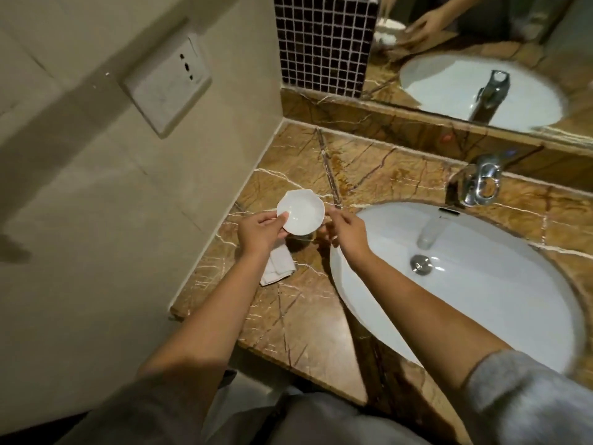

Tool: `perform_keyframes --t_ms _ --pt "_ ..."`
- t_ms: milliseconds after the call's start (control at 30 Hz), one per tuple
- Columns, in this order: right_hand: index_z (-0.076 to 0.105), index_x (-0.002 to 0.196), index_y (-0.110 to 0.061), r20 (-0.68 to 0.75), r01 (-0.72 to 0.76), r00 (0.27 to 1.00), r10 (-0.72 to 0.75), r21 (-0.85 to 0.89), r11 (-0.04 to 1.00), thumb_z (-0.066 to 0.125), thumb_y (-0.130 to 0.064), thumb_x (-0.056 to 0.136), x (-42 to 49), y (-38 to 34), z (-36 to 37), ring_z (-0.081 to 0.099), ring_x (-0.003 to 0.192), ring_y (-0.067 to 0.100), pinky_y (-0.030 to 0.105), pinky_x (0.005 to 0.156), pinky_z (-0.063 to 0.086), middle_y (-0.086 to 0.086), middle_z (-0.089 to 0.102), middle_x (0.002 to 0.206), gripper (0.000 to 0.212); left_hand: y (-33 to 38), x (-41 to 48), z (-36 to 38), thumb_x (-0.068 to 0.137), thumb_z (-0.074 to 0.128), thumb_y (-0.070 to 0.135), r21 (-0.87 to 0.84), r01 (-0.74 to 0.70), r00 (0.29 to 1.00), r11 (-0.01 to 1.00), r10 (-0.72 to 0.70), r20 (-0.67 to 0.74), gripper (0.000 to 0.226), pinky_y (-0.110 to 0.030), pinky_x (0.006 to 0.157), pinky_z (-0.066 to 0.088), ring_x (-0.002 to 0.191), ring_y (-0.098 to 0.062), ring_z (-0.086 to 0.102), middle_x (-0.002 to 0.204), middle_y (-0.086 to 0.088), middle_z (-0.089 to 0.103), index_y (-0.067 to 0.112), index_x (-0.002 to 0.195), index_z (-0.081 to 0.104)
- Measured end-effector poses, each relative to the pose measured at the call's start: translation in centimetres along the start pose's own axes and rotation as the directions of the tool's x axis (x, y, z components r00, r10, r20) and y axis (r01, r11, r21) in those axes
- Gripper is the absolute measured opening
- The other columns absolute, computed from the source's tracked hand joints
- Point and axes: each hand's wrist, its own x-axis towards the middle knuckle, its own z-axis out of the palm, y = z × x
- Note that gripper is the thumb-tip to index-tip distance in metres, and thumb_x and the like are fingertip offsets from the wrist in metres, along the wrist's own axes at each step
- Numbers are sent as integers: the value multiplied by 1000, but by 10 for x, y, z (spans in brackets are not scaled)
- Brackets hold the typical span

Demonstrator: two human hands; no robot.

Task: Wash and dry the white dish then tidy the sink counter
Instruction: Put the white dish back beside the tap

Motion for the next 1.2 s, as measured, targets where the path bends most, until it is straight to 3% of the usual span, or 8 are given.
perform_keyframes --t_ms 100,333,567,667,733,867,1000,1200 --pt "68 92 -12 -59 42 997 -39 56 998 56 -28 94 -4 3 -41 51 54 18 24 45 40 11 63 68 20 0 -10 43 74 82 16 9 15 996 1000 -16 88 23 -22 59 60 59 -11 72 78 -3 74 8 93 74" --pt "62 86 -8 -295 45 955 -26 57 997 61 -17 91 -12 34 -146 54 50 19 28 45 43 7 59 58 10 -20 -53 153 75 81 15 153 -48 947 987 -3 321 20 -13 47 52 46 -4 66 69 -4 72 5 91 75" --pt "63 87 -3 -519 -54 852 61 28 998 60 -15 92 -25 83 -245 58 62 25 29 57 46 17 62 73 14 -61 -115 248 82 75 15 254 -8 863 967 -121 490 23 -14 55 55 64 -18 71 87 -14 74 -2 97 73" --pt "63 87 -1 -578 -80 813 70 9 997 58 -14 92 -15 92 -283 58 58 23 34 59 50 16 62 72 15 -60 -136 287 85 71 14 265 -24 850 964 -120 513 11 -15 53 52 53 -8 67 63 -1 70 3 85 73" --pt "65 88 0 -605 -84 793 67 1 996 58 -14 92 2 91 -308 59 63 28 42 67 53 16 62 72 16 -53 -143 314 86 69 11 236 -30 851 971 -100 516 14 -7 45 46 44 -2 63 67 -3 68 -1 91 72" --pt "66 91 -2 -614 -78 788 56 -10 997 58 -13 91 42 81 -348 57 70 30 46 71 53 17 61 74 15 -39 -149 366 87 67 6 188 -30 880 982 -63 471 19 -10 50 53 72 -22 67 97 -21 71 -7 102 69" --pt "66 87 -6 -599 -78 800 29 -56 995 57 -15 92 80 70 -373 58 70 30 36 68 50 16 62 73 14 -30 -143 407 87 67 6 142 -22 918 990 -36 396 24 -12 54 56 87 -30 70 101 -22 71 -4 109 67" --pt "63 86 -9 -566 -118 824 32 -115 986 56 -18 92 120 64 -390 64 84 32 36 77 52 11 66 87 13 -20 -128 444 90 63 8 214 -160 937 964 80 340 19 -15 53 54 57 -17 62 90 -20 73 -1 106 67"
